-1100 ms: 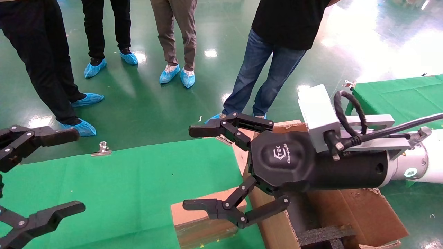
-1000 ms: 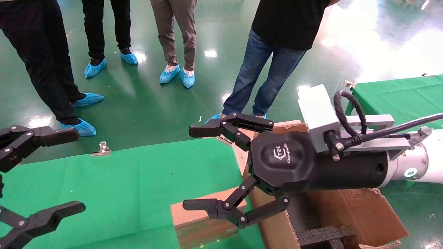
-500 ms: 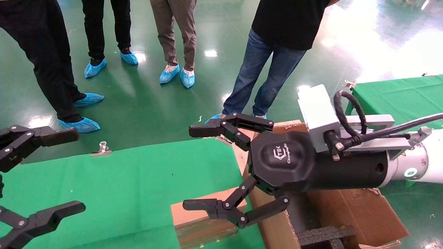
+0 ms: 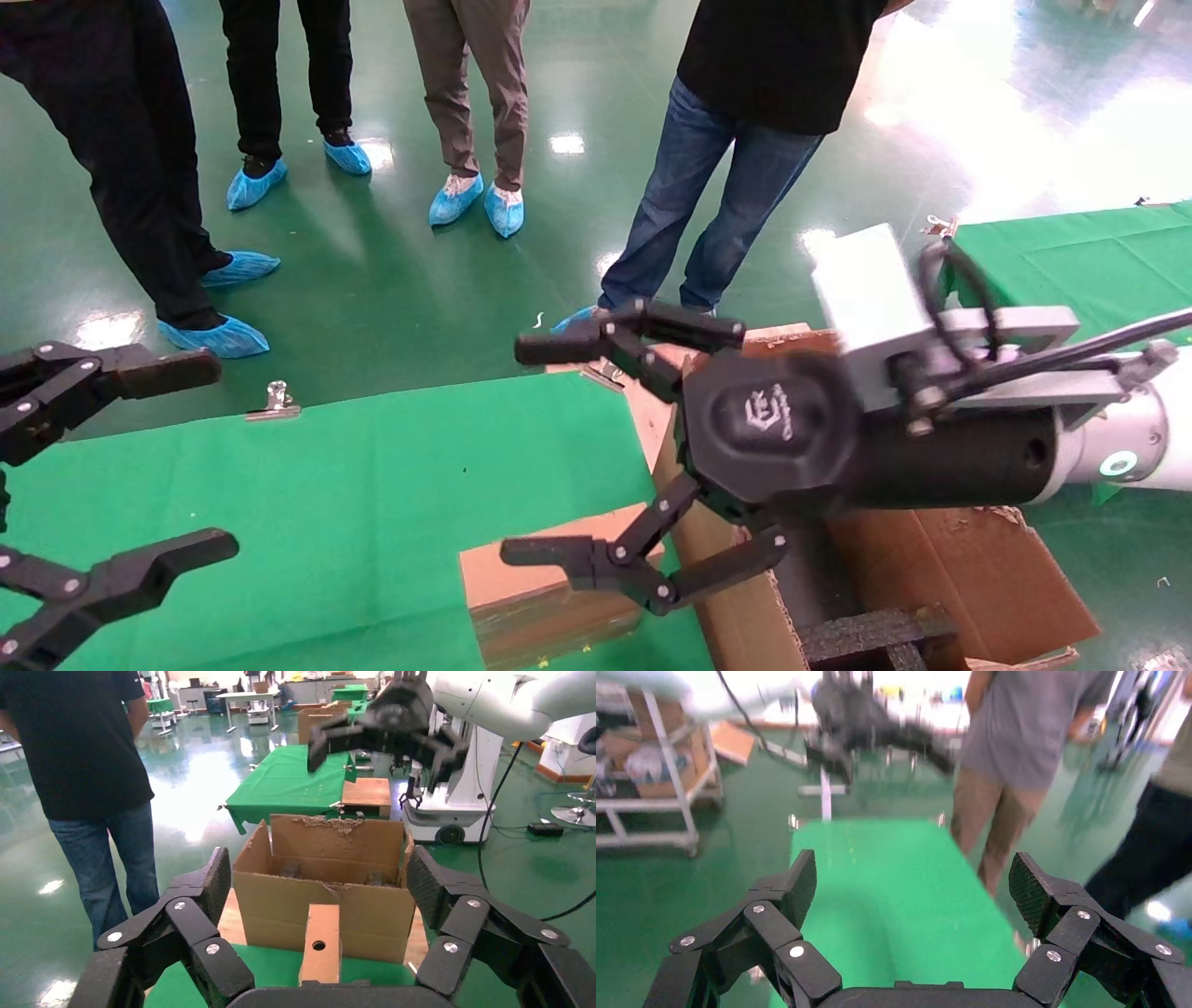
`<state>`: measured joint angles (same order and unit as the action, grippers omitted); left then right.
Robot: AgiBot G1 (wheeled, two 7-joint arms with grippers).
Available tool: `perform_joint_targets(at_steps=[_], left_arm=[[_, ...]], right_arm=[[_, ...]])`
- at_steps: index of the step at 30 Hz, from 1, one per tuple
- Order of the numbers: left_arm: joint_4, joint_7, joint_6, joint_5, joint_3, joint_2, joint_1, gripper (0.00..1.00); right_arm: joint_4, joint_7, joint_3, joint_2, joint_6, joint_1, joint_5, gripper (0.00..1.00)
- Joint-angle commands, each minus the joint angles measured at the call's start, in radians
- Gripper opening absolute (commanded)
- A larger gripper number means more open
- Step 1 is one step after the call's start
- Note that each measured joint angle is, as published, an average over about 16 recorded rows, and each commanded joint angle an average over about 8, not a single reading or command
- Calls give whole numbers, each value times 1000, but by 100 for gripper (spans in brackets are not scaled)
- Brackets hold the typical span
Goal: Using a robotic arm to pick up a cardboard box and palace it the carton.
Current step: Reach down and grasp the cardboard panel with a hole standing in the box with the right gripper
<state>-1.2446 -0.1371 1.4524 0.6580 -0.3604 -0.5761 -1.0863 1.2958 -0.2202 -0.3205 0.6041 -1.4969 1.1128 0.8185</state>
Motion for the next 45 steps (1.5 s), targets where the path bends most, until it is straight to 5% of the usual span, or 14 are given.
perform_joint_targets(at_steps=[1, 18, 35, 45], left_arm=[[0, 0, 0, 0, 0, 0, 0, 0], [0, 0, 0, 0, 0, 0, 0, 0], [0, 0, 0, 0, 0, 0, 0, 0], [0, 0, 0, 0, 0, 0, 0, 3]], right_arm=[[6, -10, -8, -7, 3, 7, 21, 100], [-98, -20, -238, 121, -63, 221, 449, 100], [-244, 65, -459, 294, -80, 409, 698, 100], [-308, 132, -602, 366, -80, 500, 758, 100]])
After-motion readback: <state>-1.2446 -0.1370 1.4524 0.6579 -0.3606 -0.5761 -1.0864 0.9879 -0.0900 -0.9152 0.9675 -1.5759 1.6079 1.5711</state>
